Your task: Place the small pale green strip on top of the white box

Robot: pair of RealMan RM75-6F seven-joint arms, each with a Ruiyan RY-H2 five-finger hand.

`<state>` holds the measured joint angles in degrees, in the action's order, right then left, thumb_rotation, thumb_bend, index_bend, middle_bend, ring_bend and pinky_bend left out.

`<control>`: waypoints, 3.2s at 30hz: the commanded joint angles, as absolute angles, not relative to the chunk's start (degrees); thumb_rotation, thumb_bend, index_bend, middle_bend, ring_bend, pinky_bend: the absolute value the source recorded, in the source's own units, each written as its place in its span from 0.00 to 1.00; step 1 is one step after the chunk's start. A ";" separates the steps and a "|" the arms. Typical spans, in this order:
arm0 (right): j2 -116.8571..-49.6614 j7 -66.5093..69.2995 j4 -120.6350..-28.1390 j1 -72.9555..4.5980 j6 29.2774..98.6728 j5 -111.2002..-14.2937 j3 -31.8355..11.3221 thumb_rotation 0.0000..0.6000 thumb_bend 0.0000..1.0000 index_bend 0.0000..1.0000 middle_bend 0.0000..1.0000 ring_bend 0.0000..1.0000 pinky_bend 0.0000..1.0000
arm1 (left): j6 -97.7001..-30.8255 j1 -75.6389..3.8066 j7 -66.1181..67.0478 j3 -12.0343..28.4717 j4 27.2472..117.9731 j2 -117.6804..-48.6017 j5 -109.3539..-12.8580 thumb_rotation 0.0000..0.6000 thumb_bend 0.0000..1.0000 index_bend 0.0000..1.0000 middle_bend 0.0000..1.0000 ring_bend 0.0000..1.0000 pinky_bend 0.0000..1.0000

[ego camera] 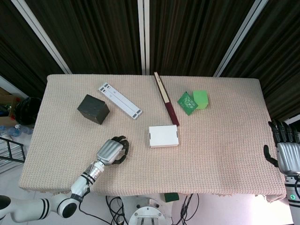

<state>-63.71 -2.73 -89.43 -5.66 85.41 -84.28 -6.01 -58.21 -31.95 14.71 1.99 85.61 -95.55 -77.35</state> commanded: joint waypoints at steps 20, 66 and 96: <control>-63.48 -2.38 -89.84 -5.95 85.26 -84.43 -6.16 1.00 0.49 0.00 0.00 0.00 0.00 | -60.28 -32.43 15.53 3.07 87.76 -94.44 -78.85 0.97 0.40 0.58 0.34 0.17 0.26; -61.57 3.37 -86.15 -4.13 85.90 -77.41 -10.08 1.00 0.49 0.00 0.00 0.00 0.00 | -53.89 -58.86 16.46 21.11 52.88 -122.03 -72.59 1.00 0.42 0.60 0.36 0.18 0.27; -61.60 1.79 -87.08 -4.06 86.17 -78.00 -9.90 1.00 0.49 0.00 0.00 0.00 0.00 | -54.22 -57.76 16.95 18.47 54.45 -120.74 -71.47 0.93 0.41 0.49 0.37 0.18 0.26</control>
